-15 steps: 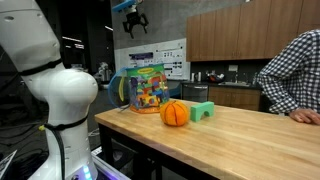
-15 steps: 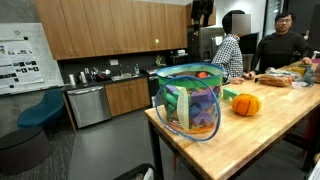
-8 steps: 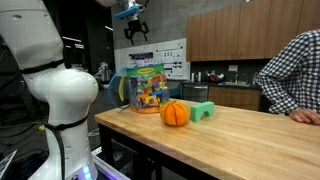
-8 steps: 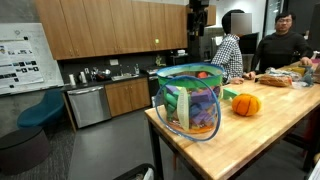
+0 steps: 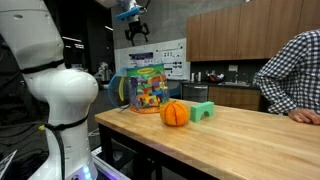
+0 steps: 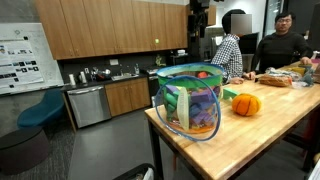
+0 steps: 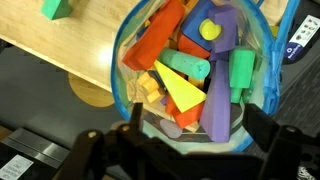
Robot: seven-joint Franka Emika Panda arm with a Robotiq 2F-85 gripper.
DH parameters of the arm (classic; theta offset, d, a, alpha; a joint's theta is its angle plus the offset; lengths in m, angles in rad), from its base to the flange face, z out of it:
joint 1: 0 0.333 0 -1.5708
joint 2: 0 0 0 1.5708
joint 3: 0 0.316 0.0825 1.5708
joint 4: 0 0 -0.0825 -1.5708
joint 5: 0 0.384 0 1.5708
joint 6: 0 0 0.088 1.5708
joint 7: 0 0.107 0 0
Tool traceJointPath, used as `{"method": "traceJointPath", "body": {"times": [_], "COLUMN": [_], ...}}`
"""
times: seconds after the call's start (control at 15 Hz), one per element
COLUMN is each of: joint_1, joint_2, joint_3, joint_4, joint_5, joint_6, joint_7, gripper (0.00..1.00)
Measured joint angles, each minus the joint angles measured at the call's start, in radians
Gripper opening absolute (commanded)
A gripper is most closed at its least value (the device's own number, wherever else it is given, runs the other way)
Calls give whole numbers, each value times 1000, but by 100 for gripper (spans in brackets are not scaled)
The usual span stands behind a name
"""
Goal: Pick up the green and orange connected blocks and put them on the table
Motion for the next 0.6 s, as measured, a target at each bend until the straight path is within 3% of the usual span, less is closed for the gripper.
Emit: {"method": "traceJointPath", "body": {"times": [0.6], "joint_1": [0], "joint_2": [63], "joint_3": [-11], "joint_4": [-60], "joint_5": [1], "joint_6": [4], "joint_7": [30], "gripper": [100]}}
